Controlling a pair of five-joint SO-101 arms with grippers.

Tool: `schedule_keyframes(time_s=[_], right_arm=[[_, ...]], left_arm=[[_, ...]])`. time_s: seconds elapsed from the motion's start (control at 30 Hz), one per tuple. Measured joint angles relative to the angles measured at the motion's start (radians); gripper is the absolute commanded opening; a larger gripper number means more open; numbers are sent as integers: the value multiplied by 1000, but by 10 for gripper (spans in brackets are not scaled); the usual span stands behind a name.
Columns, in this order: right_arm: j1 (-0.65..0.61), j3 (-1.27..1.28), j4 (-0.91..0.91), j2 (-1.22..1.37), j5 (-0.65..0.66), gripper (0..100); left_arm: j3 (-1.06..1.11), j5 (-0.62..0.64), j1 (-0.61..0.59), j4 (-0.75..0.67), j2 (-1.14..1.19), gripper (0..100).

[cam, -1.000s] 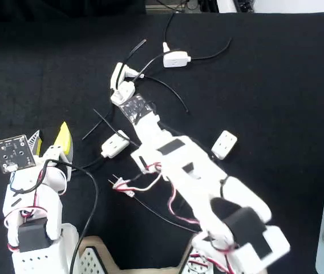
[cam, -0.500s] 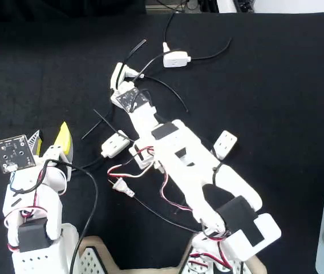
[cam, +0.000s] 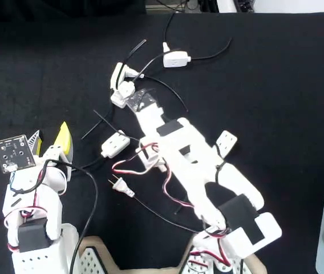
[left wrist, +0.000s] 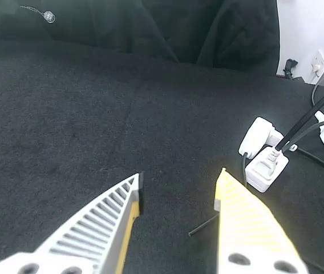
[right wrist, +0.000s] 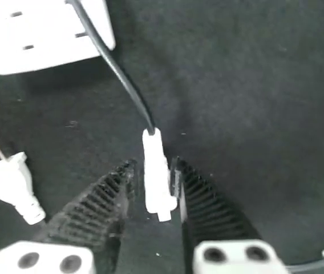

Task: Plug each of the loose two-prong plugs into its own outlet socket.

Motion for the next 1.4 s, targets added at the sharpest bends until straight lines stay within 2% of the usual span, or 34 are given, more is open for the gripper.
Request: schedule_keyframes(time_s=[0.1,0.2,0.63,0.77,0.97,1.07,1.23,1.4], right_arm=[[11,0,15,0,0,85],[11,0,41,0,0,16],[11,0,55,-3,21,12],[-3,0,107,-112,25,12],[-117,28,133,-416,-28,11],[-175,100,83,-571,-52,11],[-238,279,-100,-781,-61,11],[-288,399,-226,-858,-61,11]], left_arm=[[0,0,0,0,0,216],[0,0,0,0,0,216],[0,0,0,0,0,216],[0,0,0,0,0,216],[0,0,0,0,0,220],[0,3,0,0,0,220],[0,3,0,0,0,221],[0,89,11,-5,0,221]])
